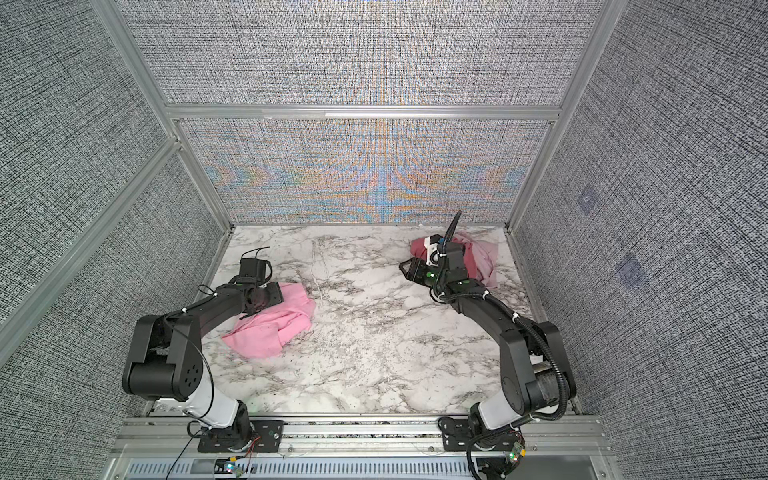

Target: Pick out a specific cloth from the pile

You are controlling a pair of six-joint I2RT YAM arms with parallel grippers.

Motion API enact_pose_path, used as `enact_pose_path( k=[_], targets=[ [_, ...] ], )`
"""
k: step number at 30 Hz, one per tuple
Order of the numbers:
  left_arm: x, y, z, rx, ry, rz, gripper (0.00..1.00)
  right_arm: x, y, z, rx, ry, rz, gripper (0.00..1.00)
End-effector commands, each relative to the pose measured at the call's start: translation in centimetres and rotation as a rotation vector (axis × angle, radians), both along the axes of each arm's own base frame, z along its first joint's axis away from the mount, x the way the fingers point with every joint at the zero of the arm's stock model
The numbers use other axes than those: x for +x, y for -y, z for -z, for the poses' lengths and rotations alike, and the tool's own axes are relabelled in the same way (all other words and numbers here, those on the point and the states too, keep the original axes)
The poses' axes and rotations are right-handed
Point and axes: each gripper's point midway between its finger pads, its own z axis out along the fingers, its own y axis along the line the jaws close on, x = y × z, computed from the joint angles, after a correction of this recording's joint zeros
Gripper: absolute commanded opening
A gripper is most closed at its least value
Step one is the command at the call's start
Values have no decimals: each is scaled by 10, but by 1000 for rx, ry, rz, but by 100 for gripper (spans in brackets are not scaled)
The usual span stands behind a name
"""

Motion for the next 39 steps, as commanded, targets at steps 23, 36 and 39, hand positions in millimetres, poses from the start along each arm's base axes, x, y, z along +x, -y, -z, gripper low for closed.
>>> enact_pose_path(
  k=[23, 36, 39],
  targets=[
    [-7, 165, -36, 119, 125, 481, 70, -16, 8, 5, -2, -12, 28, 58],
    [-38, 166, 14, 151, 0, 519, 66, -25, 12, 9, 5, -18, 42, 58],
    [-40, 161, 24, 175, -22, 508, 63, -25, 12, 11, 11, -23, 45, 58]
  ],
)
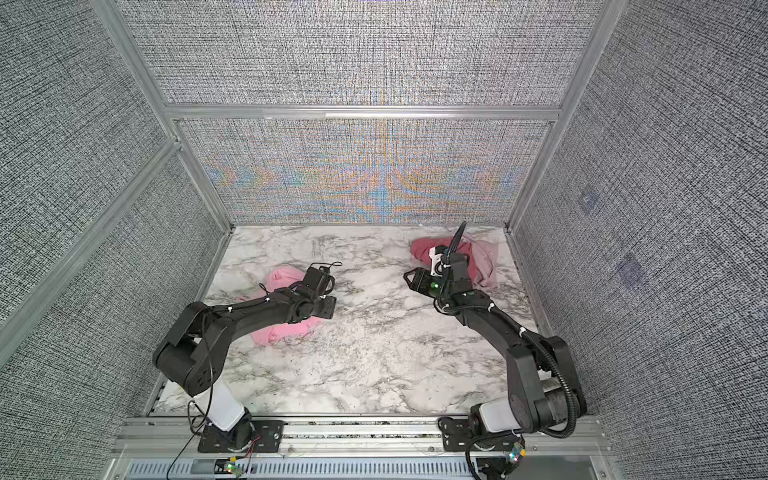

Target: Pick out a specific cloth from the pile

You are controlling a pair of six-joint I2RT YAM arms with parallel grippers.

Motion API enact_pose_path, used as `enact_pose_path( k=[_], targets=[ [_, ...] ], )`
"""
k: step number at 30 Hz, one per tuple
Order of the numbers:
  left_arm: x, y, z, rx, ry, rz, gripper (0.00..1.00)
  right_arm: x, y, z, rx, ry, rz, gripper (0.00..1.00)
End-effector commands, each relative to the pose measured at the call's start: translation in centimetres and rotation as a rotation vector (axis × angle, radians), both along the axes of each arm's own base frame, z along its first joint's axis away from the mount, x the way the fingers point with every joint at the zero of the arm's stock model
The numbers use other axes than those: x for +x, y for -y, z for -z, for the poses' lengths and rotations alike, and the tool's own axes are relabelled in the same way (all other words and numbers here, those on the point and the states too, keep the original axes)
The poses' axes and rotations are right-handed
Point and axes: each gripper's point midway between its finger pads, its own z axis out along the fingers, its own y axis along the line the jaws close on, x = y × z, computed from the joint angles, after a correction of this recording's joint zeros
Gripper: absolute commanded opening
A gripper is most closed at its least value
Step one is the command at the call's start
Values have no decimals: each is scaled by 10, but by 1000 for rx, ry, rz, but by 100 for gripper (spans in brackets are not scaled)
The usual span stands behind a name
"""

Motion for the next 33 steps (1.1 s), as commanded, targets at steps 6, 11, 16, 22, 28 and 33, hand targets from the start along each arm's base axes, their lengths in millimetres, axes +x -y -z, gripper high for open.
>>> enact_pose_path(
  k=[6, 11, 16, 22, 28, 33],
  targets=[
    [-2, -14, 19, 80, -23, -45, 46, 7, -1, 0, 20, 4, 22, 58],
    [-1, -18, 30, 113, -35, -51, 17, 9, -3, -2, 16, -4, 10, 58],
    [7, -15, 11, 84, 16, -68, 0, 10, -2, -5, 12, 0, 13, 58],
    [31, 10, -58, -56, 136, -51, 0, 7, 1, -13, 7, 21, 24, 58],
    [51, 2, -116, -110, 241, -103, 0, 8, 1, -15, 1, 28, 22, 58],
    [52, -47, -123, -115, 238, -227, 0, 7, 1, -19, 4, 37, 22, 58]
  ],
)
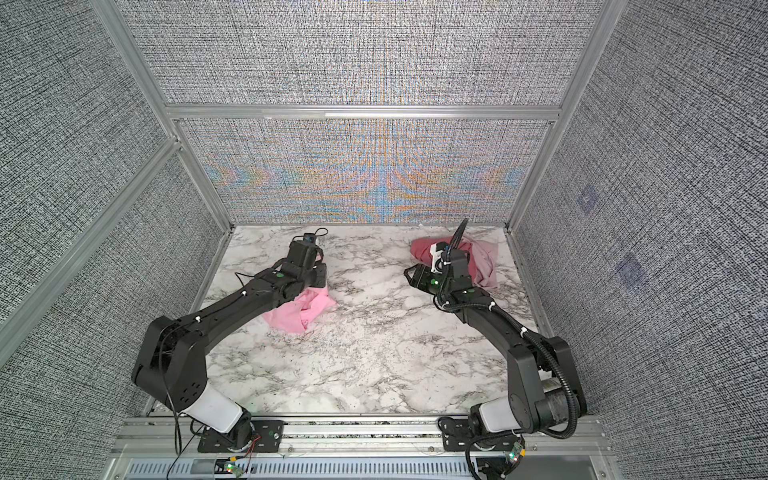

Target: Pick out a specific cloth from the pile

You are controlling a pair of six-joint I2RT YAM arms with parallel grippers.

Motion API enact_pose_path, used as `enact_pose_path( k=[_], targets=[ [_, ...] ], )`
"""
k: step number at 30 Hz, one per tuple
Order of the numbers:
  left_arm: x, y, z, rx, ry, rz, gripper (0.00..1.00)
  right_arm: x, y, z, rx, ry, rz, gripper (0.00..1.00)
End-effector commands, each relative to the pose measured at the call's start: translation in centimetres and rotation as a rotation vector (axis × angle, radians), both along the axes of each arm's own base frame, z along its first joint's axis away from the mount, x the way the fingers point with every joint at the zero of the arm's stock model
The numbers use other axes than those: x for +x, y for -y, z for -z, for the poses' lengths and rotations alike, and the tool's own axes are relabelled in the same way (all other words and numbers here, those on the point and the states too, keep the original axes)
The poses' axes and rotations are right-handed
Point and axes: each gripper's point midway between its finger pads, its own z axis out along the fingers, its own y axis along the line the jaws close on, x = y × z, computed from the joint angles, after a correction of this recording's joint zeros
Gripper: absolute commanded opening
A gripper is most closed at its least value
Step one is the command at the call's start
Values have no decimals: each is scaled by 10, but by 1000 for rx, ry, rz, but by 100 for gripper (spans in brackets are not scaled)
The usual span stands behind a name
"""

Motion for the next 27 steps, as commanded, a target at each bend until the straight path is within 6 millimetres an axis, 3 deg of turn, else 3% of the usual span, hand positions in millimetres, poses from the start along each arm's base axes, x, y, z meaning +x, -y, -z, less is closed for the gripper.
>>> enact_pose_path(
  k=[1, 5, 9, 13, 16, 19, 23, 24, 25, 27],
  targets=[
    [-8, -35, 5, -16, -35, -89, 0, 1, 1, -8, -2, 24, 2, 58],
    [-28, -81, 25, -31, -71, -201, 0, 1, 0, -9, -4, 24, -1, 58],
    [-53, -122, 66, -21, -161, -326, 0, 4, -1, -8, -4, 26, -2, 58],
    [-70, -144, 102, -23, -244, -408, 0, 8, -5, -9, 9, 22, -17, 58],
    [-71, -147, 117, -25, -269, -426, 0, 8, -8, -6, 12, 12, -26, 58],
    [-66, -144, 118, -41, -269, -429, 0, 6, -7, -6, 9, 10, -28, 58],
    [-67, -146, 104, -48, -251, -439, 0, 4, -5, -11, -2, 21, -24, 58],
    [-70, -147, 100, -48, -252, -443, 11, 4, -4, -12, -6, 24, -21, 58],
    [-71, -147, 94, -54, -248, -445, 29, 4, -3, -14, -8, 30, -18, 58],
    [-78, -146, 86, -64, -252, -447, 37, 4, -3, -15, -10, 34, -16, 58]
  ],
)
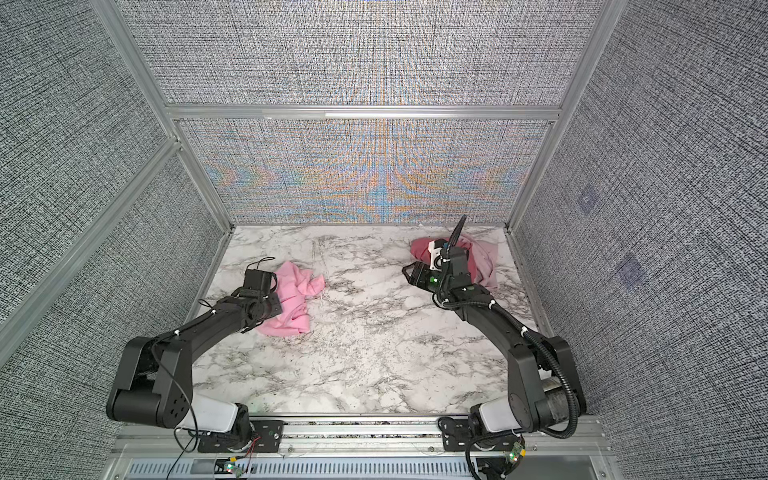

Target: Pick out a specific cloth from the pile

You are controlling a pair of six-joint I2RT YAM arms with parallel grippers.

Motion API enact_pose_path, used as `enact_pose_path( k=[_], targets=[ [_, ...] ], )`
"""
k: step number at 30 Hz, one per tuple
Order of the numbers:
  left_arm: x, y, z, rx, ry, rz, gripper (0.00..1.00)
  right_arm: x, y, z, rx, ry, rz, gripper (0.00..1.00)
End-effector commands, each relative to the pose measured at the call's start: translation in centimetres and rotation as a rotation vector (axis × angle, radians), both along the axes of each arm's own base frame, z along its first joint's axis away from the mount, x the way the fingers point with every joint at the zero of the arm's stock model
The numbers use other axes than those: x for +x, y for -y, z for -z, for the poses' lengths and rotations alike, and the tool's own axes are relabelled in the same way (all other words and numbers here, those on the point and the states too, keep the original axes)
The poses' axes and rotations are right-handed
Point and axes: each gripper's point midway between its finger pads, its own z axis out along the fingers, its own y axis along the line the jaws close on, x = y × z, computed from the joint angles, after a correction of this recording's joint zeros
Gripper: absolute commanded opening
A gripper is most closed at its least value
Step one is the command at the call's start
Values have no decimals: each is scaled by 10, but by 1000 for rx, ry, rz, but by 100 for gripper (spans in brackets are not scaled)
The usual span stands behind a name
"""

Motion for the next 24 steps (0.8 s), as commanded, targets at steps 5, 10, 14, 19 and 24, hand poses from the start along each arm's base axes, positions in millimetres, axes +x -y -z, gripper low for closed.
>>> enact_pose_path(
  k=[5, 10, 14, 19, 24],
  targets=[
    [-22, -5, -29, -10, 2, -24, 42, 3, 0, -3, -6, 14, 5, 58],
    [-12, 20, -63, -61, 129, 80, 38, 5, -2, -4, 9, 19, 0, 59],
    [2, 62, -65, -86, 218, 241, 34, 6, -3, -5, 15, 22, 2, 58],
    [17, 80, -29, -137, 138, 259, 33, 2, 0, -4, 8, 19, 12, 59],
    [36, 65, 0, -63, 50, 182, 32, 1, 3, -6, -5, 18, 23, 59]
  ],
)
